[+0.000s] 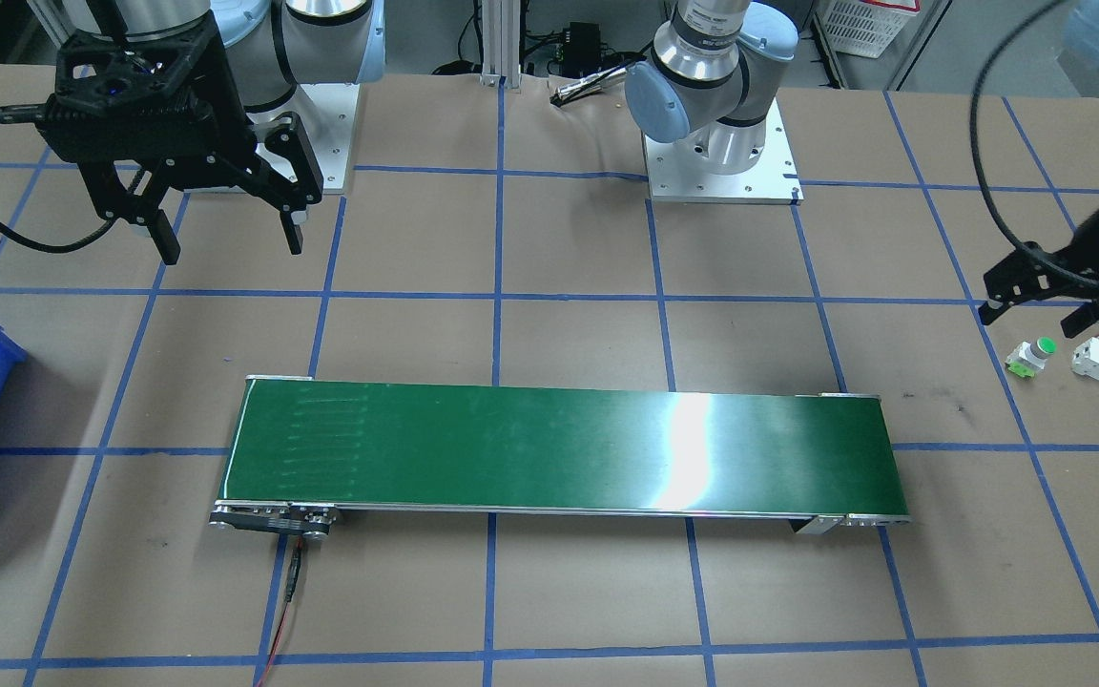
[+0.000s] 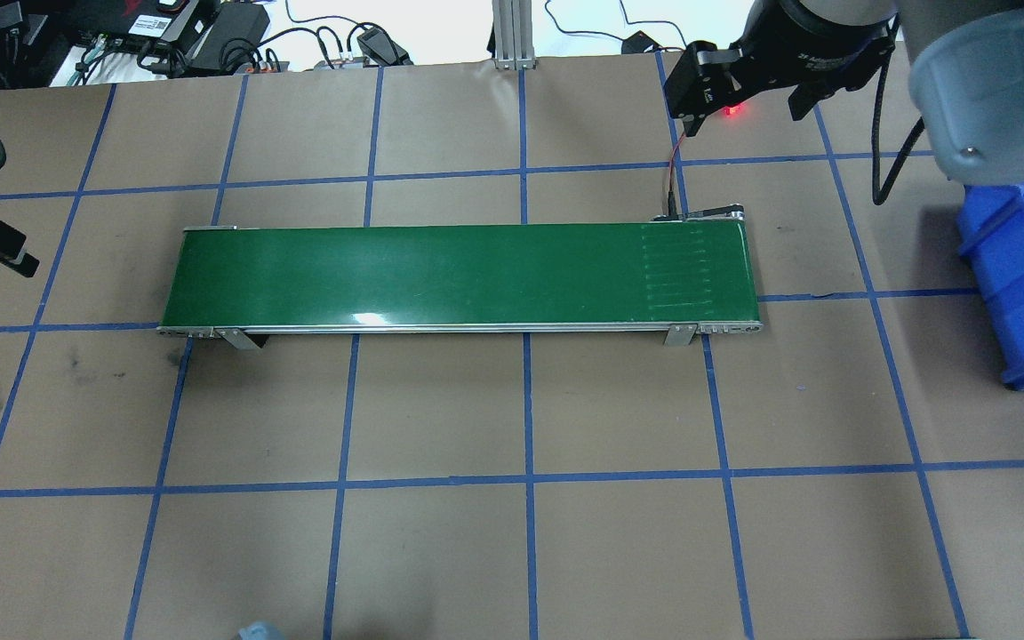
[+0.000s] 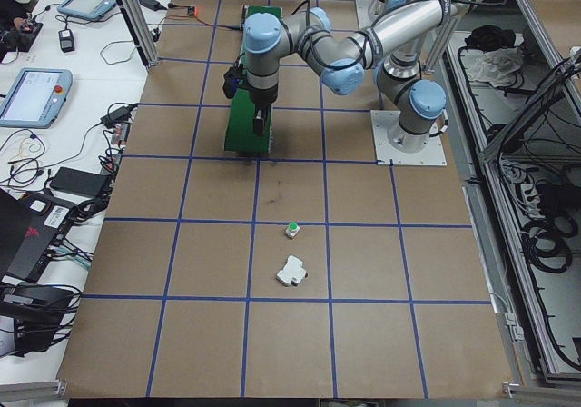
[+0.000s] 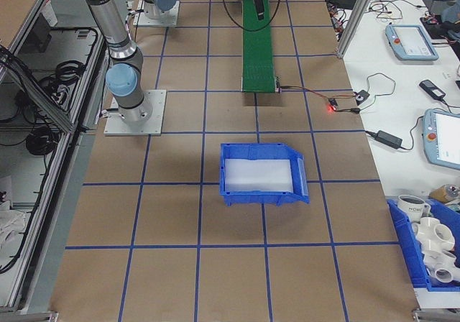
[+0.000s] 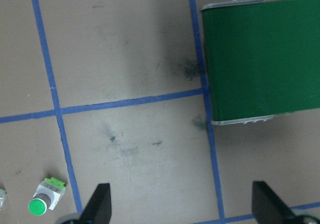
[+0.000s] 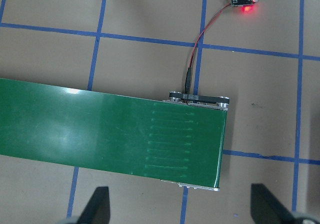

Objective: Move button from left to right

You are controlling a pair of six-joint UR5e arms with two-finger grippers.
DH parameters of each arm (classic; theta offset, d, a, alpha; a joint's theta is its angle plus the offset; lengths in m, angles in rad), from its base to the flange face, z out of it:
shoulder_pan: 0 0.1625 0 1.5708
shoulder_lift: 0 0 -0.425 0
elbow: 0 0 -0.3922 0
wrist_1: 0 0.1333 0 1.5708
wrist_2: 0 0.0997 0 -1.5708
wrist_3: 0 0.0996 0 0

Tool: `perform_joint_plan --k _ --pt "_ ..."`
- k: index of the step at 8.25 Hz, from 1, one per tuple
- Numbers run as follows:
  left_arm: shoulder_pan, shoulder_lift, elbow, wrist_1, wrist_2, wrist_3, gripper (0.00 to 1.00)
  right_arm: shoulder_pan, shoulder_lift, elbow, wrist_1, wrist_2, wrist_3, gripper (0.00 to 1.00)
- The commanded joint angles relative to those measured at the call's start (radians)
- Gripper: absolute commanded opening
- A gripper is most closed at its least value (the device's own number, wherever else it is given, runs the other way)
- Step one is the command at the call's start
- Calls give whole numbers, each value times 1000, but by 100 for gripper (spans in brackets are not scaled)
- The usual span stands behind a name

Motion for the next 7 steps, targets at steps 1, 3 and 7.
perform_joint_plan --k 1,3,7 --pt "130 -95 -4 2 11 154 100 0 0 0 1 1 0 100" --pt "190 -170 -9 89 63 327 100 0 -1 0 2 1 0 100" --pt "262 -331 -12 230 144 611 100 0 -1 1 5 1 0 100"
